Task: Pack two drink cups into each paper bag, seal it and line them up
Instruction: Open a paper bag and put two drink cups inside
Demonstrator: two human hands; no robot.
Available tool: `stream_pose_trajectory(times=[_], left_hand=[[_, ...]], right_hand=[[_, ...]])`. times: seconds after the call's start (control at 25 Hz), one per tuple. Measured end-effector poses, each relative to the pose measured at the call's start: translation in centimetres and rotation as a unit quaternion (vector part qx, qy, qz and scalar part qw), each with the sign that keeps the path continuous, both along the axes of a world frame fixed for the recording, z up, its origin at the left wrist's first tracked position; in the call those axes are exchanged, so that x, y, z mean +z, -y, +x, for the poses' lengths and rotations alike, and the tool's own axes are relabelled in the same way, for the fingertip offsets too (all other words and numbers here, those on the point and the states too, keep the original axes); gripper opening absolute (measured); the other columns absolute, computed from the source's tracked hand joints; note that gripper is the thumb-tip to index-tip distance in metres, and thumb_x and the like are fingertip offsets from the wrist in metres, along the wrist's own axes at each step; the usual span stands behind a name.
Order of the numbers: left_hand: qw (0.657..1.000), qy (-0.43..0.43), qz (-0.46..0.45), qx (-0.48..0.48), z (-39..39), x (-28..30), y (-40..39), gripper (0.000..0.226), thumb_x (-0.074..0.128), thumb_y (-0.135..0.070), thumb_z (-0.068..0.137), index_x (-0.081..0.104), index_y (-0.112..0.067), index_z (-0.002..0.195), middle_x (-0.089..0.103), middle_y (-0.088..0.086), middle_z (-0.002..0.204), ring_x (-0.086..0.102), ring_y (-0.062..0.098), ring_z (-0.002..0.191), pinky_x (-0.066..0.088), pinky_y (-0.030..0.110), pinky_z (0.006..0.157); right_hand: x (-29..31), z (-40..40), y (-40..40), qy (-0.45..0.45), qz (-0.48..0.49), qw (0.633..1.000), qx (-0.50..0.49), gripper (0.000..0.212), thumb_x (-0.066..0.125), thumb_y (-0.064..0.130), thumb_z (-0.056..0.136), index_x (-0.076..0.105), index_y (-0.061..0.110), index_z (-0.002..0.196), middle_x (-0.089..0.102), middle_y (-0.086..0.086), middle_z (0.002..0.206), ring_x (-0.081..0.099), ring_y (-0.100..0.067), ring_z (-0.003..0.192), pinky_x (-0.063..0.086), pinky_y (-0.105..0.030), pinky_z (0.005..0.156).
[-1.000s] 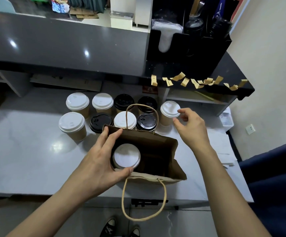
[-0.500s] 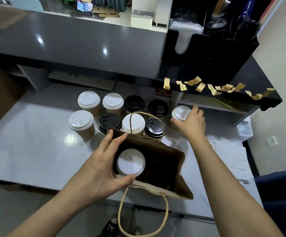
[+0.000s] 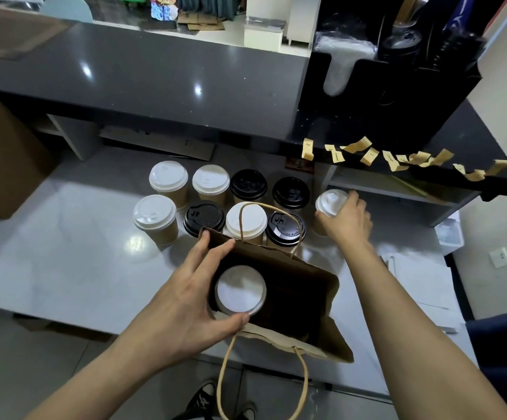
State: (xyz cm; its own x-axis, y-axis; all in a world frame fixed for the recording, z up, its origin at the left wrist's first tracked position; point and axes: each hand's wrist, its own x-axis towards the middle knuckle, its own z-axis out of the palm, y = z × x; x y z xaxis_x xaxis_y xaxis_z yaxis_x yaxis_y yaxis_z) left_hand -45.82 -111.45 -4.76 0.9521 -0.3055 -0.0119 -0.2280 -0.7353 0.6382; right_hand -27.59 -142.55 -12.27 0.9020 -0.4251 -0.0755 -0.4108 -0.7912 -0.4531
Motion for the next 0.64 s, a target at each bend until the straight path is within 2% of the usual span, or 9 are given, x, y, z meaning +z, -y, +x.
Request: stream_pose_trajectory(times=[0.28, 0.44, 0.56, 0.64], left_hand=[[1.0, 0.007, 0.0, -0.015, 0.1, -0.2, -0.1, 0.105, 0.071, -0.071, 0.068, 0.009, -0.058, 0.151, -0.008, -0.019, 0.166, 0.012, -0.007, 0.144, 0.04, 0.025, 0.109], [1.0, 0.006, 0.005, -0.017, -0.1, -0.3, -0.1, 0.104, 0.073, -0.068, 0.07, 0.011, -0.053, 0.152, -0.005, -0.013, 0.168, 0.017, 0.007, 0.151, 0.037, 0.026, 0.112], [1.0, 0.013, 0.009, -0.016, -0.2, -0.6, -0.1, 0.103, 0.07, -0.071, 0.07, 0.011, -0.054, 0.152, -0.004, -0.01, 0.168, 0.02, 0.012, 0.152, 0.03, 0.023, 0.11], [1.0, 0.015, 0.016, -0.019, -0.2, -0.7, -0.2, 0.103, 0.068, -0.073, 0.07, 0.009, -0.054, 0.152, -0.004, -0.008, 0.168, 0.021, 0.015, 0.152, 0.031, 0.025, 0.11]], right_hand=[[1.1, -2.0, 0.0, 0.041, 0.027, 0.999, -0.005, 0.096, 0.077, 0.049, 0.08, 0.028, 0.011, 0.153, 0.04, -0.018, 0.149, 0.044, -0.042, 0.133, 0.039, -0.052, 0.109], [2.5, -4.2, 0.0, 0.063, 0.044, 0.997, 0.0, 0.089, 0.077, 0.051, 0.078, 0.036, 0.015, 0.149, 0.038, -0.012, 0.146, 0.041, -0.037, 0.132, 0.04, -0.048, 0.109], [3.8, -6.1, 0.2, 0.081, 0.059, 0.995, 0.0, 0.087, 0.079, 0.05, 0.076, 0.038, 0.019, 0.146, 0.037, -0.009, 0.144, 0.039, -0.033, 0.132, 0.039, -0.045, 0.107], [4.7, -7.5, 0.4, 0.096, 0.066, 0.993, -0.007, 0.087, 0.08, 0.051, 0.074, 0.039, 0.022, 0.144, 0.036, -0.007, 0.143, 0.039, -0.03, 0.132, 0.041, -0.045, 0.106]])
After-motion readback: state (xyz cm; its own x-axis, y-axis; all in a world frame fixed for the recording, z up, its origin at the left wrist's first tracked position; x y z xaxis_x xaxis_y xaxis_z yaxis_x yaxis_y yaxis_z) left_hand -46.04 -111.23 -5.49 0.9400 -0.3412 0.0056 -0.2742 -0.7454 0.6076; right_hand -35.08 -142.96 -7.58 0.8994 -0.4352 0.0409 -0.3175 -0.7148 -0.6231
